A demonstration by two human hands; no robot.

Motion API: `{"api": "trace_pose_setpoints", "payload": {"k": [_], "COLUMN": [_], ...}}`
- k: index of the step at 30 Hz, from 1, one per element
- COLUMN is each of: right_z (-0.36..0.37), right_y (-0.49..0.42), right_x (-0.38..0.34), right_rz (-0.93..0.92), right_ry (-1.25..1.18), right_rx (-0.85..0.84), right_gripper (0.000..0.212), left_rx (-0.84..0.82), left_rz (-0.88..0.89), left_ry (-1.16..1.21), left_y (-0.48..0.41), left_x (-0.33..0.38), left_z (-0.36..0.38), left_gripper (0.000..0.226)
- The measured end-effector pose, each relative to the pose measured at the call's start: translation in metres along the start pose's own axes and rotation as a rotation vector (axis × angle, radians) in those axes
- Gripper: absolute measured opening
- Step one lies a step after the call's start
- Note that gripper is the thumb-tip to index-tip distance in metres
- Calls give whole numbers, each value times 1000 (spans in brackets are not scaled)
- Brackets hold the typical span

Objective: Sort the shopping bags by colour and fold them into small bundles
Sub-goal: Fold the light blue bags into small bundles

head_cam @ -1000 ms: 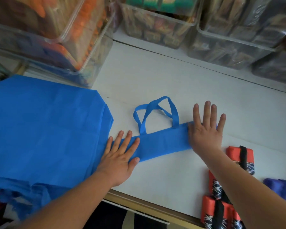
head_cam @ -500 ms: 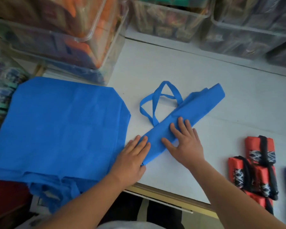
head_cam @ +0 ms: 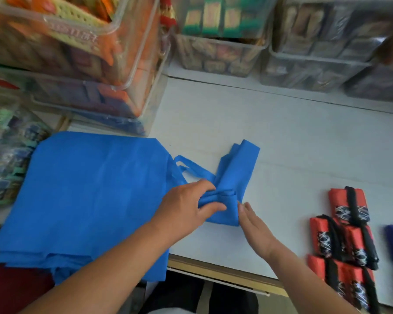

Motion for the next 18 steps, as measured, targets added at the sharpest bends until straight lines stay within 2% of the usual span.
{"api": "trace_pose_setpoints", "payload": {"k": [2, 3, 5, 7, 9, 10, 12, 13, 15, 18], "right_z": [3, 4, 0, -12, -21, -26, -33, -35, -37, -45], "right_y": [9, 11, 14, 10, 1, -6, -18, -23, -32, -46], "right_x": [21, 25, 19, 4, -5, -6, -6, -7, -6, -8], "right_rz": [21, 0, -46, -56, -49, -37, 8, 30, 66, 81], "right_ry": [-135, -161, -138, -63, 5, 29, 44, 37, 9, 13], "right_rx": [52, 78, 186, 349, 436, 461, 494, 497, 472, 420], "right_gripper": [89, 89, 66, 40, 33, 37, 41, 39, 26, 63], "left_rx": [-12, -11, -42, -113, -177, -201, -229, -231, -233, -206], "left_rz": [-31, -56, -109, -151, -197, -215, -222, -219, -211, -194], "left_ry": [41, 69, 144, 205, 182, 136, 49, 11, -54, -155], "left_y": [-13, -20, -32, -39, -40, -39, -37, -36, -35, -40], "left_x": [19, 28, 38, 38, 27, 19, 3, -4, -14, -21], "left_z": [-1, 0, 10, 27, 42, 48, 59, 64, 73, 85], "left_gripper": [36, 36, 48, 72, 94, 95, 78, 70, 68, 72]}}
Point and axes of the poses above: each hand's wrist, its own y-axis away from the middle knuckle, its own z-axis out of the palm, x = y × z, the point moved 5 cm from there along -y, towards the middle knuckle, and after that the axes turned 7 degrees about -z, right-handed, at the moved point
